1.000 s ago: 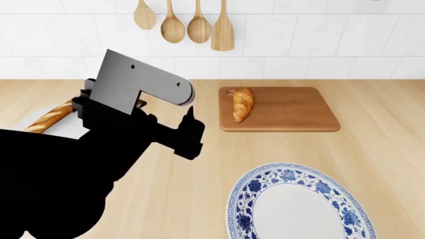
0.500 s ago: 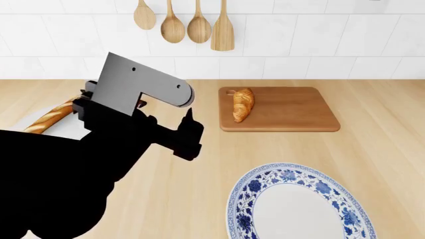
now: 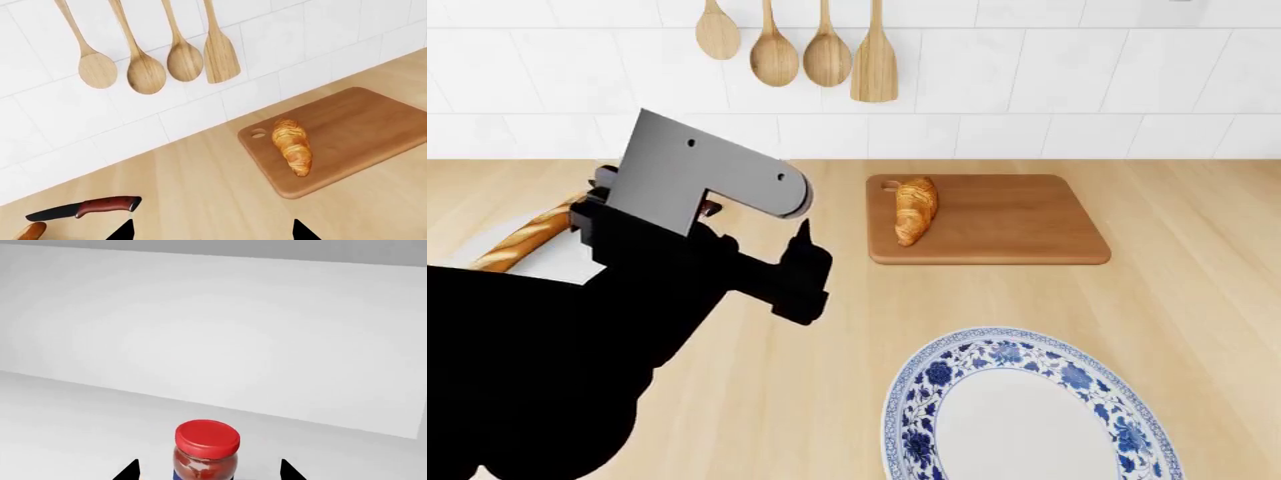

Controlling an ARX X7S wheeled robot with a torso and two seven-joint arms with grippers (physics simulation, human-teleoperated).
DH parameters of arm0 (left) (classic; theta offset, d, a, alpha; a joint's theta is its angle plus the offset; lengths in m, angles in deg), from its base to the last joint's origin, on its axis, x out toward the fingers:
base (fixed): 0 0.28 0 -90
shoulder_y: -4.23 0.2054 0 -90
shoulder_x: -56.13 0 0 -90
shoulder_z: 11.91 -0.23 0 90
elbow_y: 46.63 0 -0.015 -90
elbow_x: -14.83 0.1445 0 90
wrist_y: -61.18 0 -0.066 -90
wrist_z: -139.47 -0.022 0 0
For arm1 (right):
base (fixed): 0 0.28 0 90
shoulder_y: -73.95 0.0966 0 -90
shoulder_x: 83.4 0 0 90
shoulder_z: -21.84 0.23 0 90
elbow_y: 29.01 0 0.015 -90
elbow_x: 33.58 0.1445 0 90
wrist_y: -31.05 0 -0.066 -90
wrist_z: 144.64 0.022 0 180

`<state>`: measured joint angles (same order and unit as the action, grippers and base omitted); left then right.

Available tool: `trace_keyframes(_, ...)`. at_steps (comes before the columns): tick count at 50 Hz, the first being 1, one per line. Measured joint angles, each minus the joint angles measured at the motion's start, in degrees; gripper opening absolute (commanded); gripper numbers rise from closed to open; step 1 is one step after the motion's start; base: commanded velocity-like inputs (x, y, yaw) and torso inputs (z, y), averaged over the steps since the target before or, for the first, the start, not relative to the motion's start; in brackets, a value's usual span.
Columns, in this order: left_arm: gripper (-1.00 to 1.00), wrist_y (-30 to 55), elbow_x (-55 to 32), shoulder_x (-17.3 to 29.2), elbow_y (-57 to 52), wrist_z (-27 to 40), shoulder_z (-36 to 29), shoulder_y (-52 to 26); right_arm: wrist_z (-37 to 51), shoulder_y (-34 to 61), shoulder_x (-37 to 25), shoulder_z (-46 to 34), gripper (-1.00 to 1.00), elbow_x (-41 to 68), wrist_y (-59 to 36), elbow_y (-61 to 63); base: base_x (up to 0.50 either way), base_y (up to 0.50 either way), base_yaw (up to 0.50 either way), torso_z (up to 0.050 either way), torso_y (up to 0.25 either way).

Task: From the different types of pastries on the counter, select a croissant and place it on the cutting board. Then retrieve a jar of jam from the cabinet and place it alongside the croissant on the cutting board.

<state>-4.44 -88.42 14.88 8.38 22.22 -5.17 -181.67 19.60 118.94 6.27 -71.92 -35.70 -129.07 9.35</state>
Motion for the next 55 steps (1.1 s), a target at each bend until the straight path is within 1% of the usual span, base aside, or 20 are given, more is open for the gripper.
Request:
trace_keyframes(10, 1.00, -0.19, 0.09, 0.69, -0.59, -0.19, 0.15, 0.43, 3.56, 0.01, 0.19, -0.40, 1.00, 2.87, 3.20, -4.91, 0.00, 0.00, 0.00, 0.000, 0.000)
trace_keyframes(22, 1.00, -0.30, 0.36, 1.28, -0.88, -0.47, 0.27, 0.89, 5.95, 0.01, 0.27, -1.38, 1.00, 7.09, 4.51, -9.32, 0.00, 0.00, 0.00, 0.000, 0.000)
trace_keyframes(46, 1.00, 0.01, 0.34, 2.01, -1.43, -0.42, 0.46, 1.17, 10.82, 0.02, -0.07, 0.23, 1.00, 11.56, 5.60, -11.26, 0.00, 0.00, 0.00, -0.001, 0.000)
trace_keyframes(55, 1.00, 0.05, 0.33, 2.48, -1.75, -0.39, 0.55, 1.36, 11.28, 0.02, -0.10, -0.89, 1.00, 12.42, 5.44, -11.10, 0.00, 0.00, 0.00, -0.002, 0.000)
